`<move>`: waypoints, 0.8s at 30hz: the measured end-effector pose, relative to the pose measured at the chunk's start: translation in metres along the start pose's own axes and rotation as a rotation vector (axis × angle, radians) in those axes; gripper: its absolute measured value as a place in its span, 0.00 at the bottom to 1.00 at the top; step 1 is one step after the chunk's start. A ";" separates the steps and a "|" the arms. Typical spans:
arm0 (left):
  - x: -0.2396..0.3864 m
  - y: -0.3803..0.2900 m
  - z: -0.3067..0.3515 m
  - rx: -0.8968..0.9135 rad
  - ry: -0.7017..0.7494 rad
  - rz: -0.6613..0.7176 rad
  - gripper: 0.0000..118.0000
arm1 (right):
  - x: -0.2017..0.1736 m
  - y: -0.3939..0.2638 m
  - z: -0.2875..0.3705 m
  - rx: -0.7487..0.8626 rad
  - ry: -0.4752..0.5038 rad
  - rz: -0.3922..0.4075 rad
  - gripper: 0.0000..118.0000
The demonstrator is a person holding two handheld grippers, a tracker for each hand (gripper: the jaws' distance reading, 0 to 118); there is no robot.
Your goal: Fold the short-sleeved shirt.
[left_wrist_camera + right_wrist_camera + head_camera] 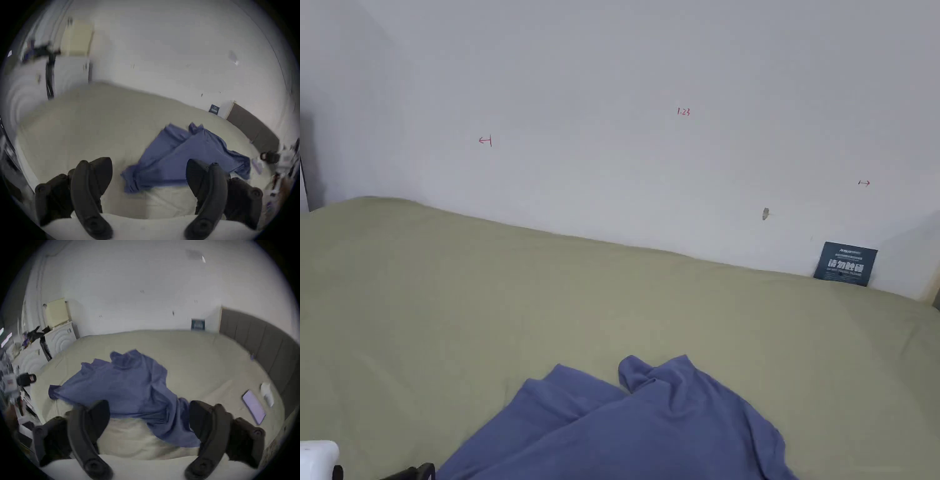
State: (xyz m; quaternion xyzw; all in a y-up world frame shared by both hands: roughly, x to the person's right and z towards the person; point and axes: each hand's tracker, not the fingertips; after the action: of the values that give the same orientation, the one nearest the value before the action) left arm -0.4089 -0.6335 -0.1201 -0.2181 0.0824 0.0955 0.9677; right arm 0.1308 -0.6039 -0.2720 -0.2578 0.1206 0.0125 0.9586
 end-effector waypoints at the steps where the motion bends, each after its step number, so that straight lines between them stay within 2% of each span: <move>1: 0.007 -0.003 0.008 0.016 0.020 -0.016 0.83 | -0.009 -0.003 0.007 0.020 -0.006 0.025 0.79; 3: 0.013 -0.009 0.016 0.009 0.036 -0.063 0.78 | -0.028 -0.011 0.020 0.047 -0.019 0.044 0.35; 4: 0.016 -0.011 0.019 0.005 0.021 -0.096 0.65 | -0.036 -0.016 0.023 0.041 -0.018 0.054 0.11; 5: 0.021 -0.010 0.019 -0.025 0.026 -0.170 0.10 | -0.043 -0.022 0.026 0.043 -0.028 0.077 0.01; 6: 0.031 -0.004 0.022 -0.102 0.091 -0.255 0.00 | -0.049 -0.027 0.029 0.043 -0.031 0.081 0.00; 7: 0.021 -0.009 0.013 -0.075 0.092 -0.259 0.00 | -0.054 -0.032 0.031 0.039 -0.026 0.083 0.00; 9: 0.000 -0.016 0.002 -0.113 0.001 -0.190 0.00 | -0.060 -0.040 0.035 0.037 0.008 0.058 0.00; 10: 0.017 -0.014 0.013 -0.126 0.016 -0.161 0.00 | -0.062 -0.042 0.036 0.032 0.016 0.053 0.00; 15: -0.002 -0.009 0.002 -0.147 0.084 -0.094 0.00 | -0.071 -0.044 0.034 0.009 0.046 0.040 0.00; 16: -0.008 -0.007 -0.003 -0.167 0.108 -0.088 0.02 | -0.072 -0.042 0.031 0.002 0.049 0.043 0.00; 17: -0.016 -0.006 -0.009 -0.143 0.109 -0.098 0.17 | -0.072 -0.040 0.028 -0.003 0.050 0.045 0.00; 18: -0.019 -0.003 -0.019 -0.155 0.112 -0.090 0.39 | -0.071 -0.037 0.023 -0.003 0.051 0.047 0.00; 19: -0.023 -0.002 -0.025 -0.163 0.112 -0.082 0.68 | -0.069 -0.034 0.018 -0.005 0.049 0.049 0.00; 20: -0.027 0.000 -0.035 -0.193 0.093 -0.069 0.89 | -0.068 -0.030 0.012 -0.015 0.048 0.056 0.00; 21: -0.028 -0.001 -0.045 -0.254 0.060 -0.032 0.89 | -0.067 -0.025 0.004 -0.024 0.047 0.062 0.00; 24: -0.028 0.001 -0.076 -0.288 0.019 -0.052 0.89 | -0.062 -0.011 -0.015 -0.034 0.055 0.064 0.00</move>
State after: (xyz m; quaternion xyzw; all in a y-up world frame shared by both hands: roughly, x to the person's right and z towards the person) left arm -0.4452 -0.6703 -0.1825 -0.3578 0.0712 0.0793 0.9277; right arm 0.0681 -0.6189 -0.2647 -0.2705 0.1550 0.0379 0.9494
